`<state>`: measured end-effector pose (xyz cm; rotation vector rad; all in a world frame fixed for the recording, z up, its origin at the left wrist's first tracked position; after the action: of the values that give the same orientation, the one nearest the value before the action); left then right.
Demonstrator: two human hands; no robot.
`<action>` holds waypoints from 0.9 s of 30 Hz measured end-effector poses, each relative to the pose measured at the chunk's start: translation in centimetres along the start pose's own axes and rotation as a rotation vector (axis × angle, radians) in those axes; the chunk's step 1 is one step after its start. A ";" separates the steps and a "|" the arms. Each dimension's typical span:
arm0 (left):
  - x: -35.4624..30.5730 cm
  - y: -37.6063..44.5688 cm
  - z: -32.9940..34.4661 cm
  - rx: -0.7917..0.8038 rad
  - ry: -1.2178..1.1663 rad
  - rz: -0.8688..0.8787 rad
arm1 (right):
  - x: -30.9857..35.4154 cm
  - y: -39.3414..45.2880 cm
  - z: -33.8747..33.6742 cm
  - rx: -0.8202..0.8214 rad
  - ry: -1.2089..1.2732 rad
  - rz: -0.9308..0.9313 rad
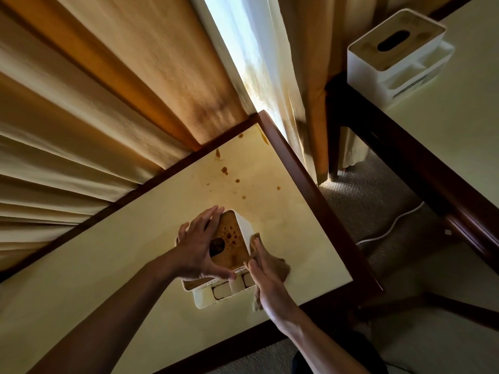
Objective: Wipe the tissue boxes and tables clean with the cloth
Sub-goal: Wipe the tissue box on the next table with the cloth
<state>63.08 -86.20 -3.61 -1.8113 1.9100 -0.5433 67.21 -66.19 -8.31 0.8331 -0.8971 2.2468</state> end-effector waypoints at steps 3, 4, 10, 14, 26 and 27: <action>0.1 0.0 0.0 0.001 -0.006 0.000 | -0.4 0.3 -1.0 -0.047 0.019 0.050; 0.1 0.0 0.0 0.002 -0.008 -0.001 | -0.3 0.5 -1.2 -0.069 0.017 0.056; 0.0 0.1 0.1 0.008 -0.013 -0.005 | 1.8 3.2 -1.3 -0.034 0.009 0.120; 0.0 0.1 0.0 0.017 -0.017 -0.013 | 3.8 5.5 -0.5 0.001 -0.013 0.064; -0.3 0.0 -0.2 0.012 -0.013 0.004 | 4.3 4.1 0.3 -0.020 -0.118 -0.164; -0.3 0.0 -0.2 0.008 -0.012 0.007 | 3.9 3.4 0.3 -0.009 -0.107 -0.164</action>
<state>62.97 -85.94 -3.45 -1.7986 1.9028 -0.5353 62.44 -67.41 -6.68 0.9934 -0.8535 2.0717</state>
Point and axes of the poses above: each hand's wrist, its own y-axis towards the middle knuckle, its own z-axis out of the palm, x = y × z, the point moved 2 cm from there along y, towards the middle knuckle, and after that the axes turned 7 degrees about y, right-handed, at the moved point
